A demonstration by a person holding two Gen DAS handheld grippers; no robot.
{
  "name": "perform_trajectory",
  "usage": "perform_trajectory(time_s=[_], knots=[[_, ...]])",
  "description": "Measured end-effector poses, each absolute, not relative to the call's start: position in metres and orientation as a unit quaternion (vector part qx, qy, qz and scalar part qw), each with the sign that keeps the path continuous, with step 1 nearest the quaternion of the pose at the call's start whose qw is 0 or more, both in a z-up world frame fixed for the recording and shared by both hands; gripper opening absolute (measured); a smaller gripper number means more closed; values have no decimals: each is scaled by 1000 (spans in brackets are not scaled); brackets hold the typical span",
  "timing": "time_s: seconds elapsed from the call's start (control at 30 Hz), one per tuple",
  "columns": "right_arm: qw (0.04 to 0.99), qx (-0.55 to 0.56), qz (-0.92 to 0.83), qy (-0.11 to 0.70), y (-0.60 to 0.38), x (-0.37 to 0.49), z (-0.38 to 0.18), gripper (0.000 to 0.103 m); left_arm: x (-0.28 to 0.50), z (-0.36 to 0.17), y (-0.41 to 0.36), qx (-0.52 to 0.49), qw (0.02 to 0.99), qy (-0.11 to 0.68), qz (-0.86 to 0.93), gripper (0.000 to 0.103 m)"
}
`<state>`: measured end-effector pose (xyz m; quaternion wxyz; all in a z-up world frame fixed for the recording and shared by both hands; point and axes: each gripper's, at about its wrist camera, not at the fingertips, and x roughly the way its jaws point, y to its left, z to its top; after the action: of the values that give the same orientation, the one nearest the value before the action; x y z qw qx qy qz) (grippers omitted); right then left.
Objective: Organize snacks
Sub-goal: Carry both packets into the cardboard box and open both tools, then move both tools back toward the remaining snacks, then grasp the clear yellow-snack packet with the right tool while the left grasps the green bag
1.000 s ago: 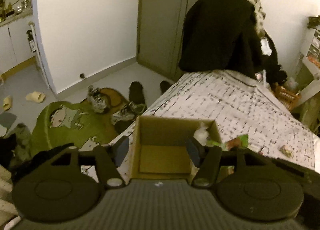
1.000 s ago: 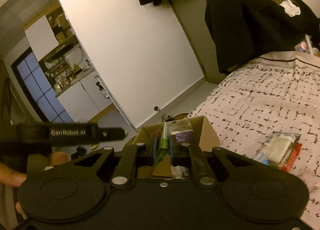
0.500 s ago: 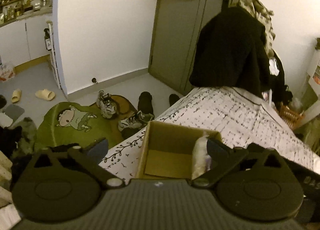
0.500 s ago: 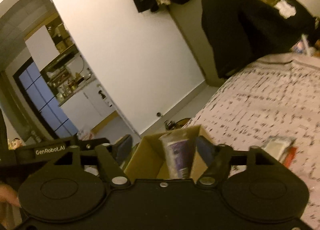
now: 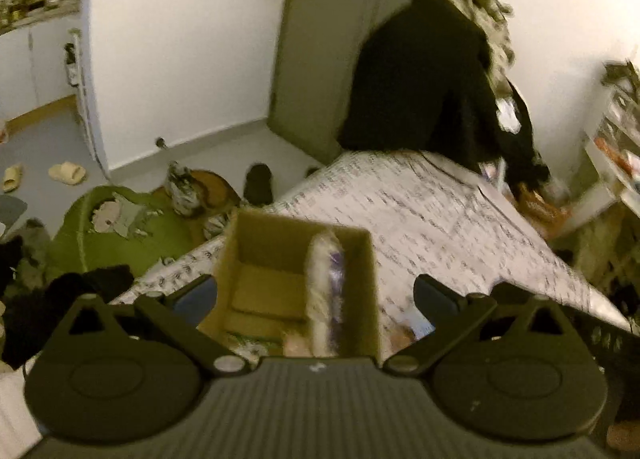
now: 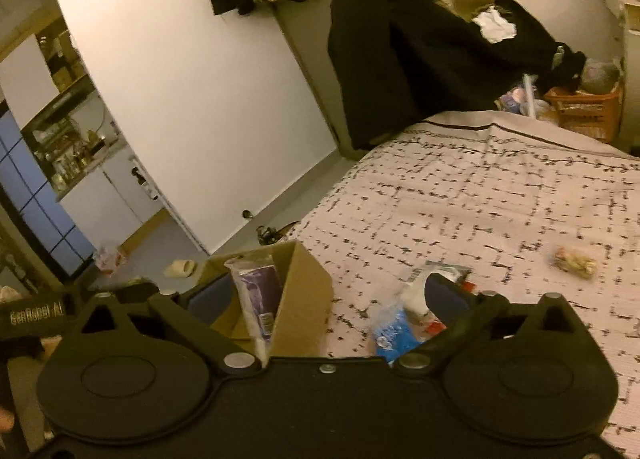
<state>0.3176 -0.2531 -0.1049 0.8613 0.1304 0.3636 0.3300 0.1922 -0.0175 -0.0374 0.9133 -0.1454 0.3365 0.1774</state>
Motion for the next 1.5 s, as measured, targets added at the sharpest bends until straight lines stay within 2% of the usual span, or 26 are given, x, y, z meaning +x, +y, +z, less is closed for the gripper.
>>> perform_trajectory(time_s=[0.43,0.63,1.5], knots=[[863,106,321,376,-287,315,-97,103,182,-49,-59,-136,905,373,150,103],[857,61,337,386,-293,313,-97,103,182,-55,-74,-141,896,396,144,103],[870,52,254,420,-362,330,-132,103,188,-78,-137,-135,900,401,108,99]])
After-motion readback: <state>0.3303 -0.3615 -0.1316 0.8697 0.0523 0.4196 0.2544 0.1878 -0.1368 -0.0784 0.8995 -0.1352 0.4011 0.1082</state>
